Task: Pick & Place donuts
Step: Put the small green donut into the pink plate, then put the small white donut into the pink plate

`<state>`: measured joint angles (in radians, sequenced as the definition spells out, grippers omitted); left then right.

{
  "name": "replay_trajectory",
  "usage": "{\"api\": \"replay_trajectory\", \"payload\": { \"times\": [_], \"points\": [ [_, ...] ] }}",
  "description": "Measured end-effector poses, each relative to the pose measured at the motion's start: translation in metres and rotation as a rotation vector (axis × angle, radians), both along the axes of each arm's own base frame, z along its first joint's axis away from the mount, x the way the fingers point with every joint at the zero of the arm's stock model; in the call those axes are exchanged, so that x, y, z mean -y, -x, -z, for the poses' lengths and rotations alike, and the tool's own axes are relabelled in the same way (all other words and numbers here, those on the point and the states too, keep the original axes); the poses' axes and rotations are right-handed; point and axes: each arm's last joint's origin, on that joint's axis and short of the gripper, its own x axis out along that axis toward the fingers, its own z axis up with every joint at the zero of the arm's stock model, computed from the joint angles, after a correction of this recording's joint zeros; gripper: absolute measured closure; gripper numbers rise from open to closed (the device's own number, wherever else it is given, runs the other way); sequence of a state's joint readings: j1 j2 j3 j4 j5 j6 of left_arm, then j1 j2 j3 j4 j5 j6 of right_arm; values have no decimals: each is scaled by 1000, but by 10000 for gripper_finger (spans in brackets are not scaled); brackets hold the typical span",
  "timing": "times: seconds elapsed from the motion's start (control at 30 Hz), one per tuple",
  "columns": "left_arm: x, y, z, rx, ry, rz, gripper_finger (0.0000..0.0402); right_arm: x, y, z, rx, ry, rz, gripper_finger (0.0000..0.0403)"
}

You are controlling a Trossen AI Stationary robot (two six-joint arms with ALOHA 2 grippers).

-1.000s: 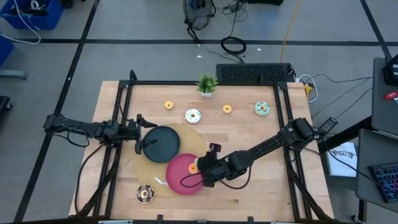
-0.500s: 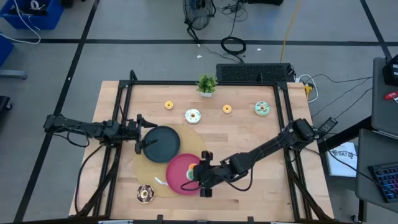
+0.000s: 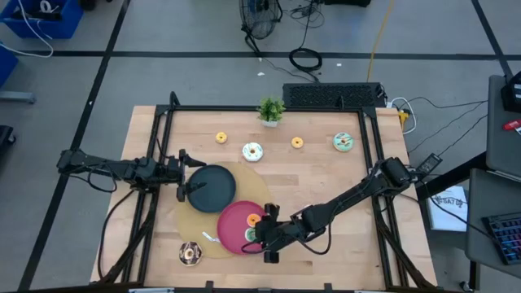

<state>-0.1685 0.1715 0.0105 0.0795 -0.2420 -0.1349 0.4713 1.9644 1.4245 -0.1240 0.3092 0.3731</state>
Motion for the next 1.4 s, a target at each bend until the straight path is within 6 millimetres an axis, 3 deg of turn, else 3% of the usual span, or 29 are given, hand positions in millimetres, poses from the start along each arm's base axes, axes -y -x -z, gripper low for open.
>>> {"api": "replay_trajectory", "payload": {
  "times": [0.27, 0.7, 0.93, 1.4],
  "points": [
    [0, 0, 0, 0, 0, 1, 36, 7, 10, 29, 16, -35, 24, 236],
    [0, 0, 0, 0, 0, 0, 36, 14, 22, 49, -45, -53, 70, 236],
    [0, 0, 0, 0, 0, 0, 36, 15, 23, 50, -44, -53, 72, 234],
    [0, 0, 0, -1, 0, 0, 36, 16, 22, 50, -44, -64, 84, 145]
  ]
}}
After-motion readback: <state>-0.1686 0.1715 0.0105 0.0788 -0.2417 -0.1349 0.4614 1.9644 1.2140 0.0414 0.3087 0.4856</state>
